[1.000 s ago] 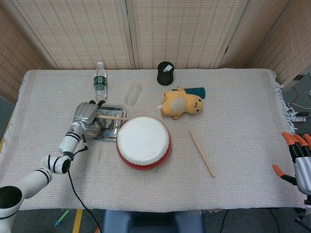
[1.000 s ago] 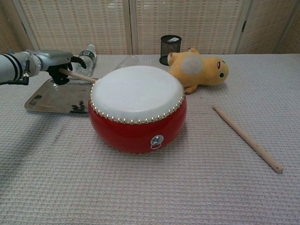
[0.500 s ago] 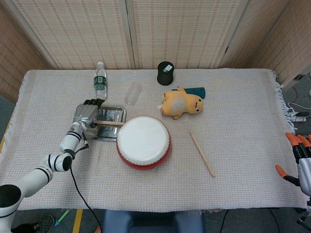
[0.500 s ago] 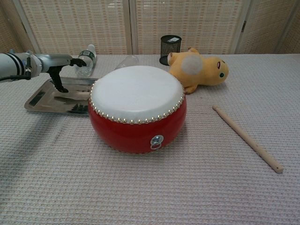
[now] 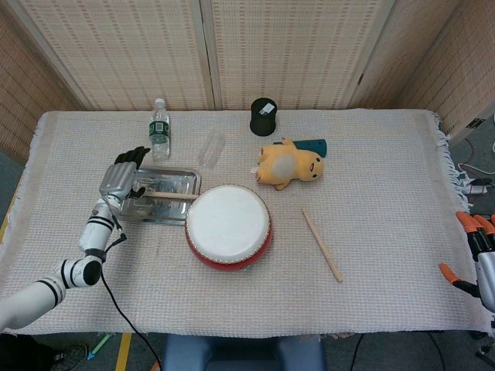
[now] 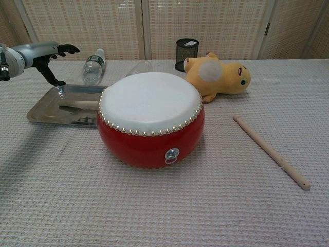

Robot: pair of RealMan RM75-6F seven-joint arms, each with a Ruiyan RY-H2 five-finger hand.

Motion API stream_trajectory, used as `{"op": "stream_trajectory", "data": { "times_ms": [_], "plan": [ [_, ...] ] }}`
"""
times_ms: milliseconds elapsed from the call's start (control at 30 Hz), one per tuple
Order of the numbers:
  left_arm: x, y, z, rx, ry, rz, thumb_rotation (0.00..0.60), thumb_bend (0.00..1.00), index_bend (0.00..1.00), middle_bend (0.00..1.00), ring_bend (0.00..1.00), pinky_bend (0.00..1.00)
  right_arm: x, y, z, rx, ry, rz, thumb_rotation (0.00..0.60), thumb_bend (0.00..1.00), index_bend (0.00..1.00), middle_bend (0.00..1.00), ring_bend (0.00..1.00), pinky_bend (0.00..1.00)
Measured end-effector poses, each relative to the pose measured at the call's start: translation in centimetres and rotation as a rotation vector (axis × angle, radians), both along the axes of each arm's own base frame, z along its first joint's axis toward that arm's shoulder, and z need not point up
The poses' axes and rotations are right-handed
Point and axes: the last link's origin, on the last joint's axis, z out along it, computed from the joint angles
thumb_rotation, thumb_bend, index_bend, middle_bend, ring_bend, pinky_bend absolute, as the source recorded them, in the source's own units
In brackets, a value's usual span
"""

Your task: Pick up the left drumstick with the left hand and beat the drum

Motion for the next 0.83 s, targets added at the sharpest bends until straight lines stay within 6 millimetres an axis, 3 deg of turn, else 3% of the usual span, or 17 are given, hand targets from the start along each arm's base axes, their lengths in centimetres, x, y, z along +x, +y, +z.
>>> {"op": "stream_trajectory", "data": {
  "times_ms": [233, 367, 567, 833],
  "plan": [
    [-2.2, -4.5, 3.8, 0.146, -0.008, -0.019, 0.600, 0.34, 0.09, 0.05, 0.00, 0.08, -0.2, -0.1, 0.0, 0.049, -0.061, 0.018, 0.600, 0.21, 0.00, 0.12, 0.00, 0.00],
    [-4.4, -9.1, 5.6, 0.210, 0.025, -0.010, 0.600, 0.34, 0.10, 0.06, 0.00, 0.08, -0.4, -0.1, -0.1, 0.077, -0.090, 0.033, 0.600, 0.21, 0.00, 0.12, 0.00, 0.00],
    [-7.0, -16.1, 7.1, 0.242, 0.063, 0.027, 0.600, 0.34, 0.11, 0.06, 0.00, 0.07, -0.4, -0.1, -0.5, 0.086, -0.095, 0.058, 0.600, 0.21, 0.00, 0.12, 0.00, 0.00],
    [-7.8, -22.8, 8.1, 0.287, 0.080, 0.017, 0.600, 0.34, 0.11, 0.06, 0.00, 0.07, -0.5, 0.4, -1.5, 0.060, -0.077, 0.050, 0.600, 0.21, 0.00, 0.12, 0.00, 0.00]
  ]
}}
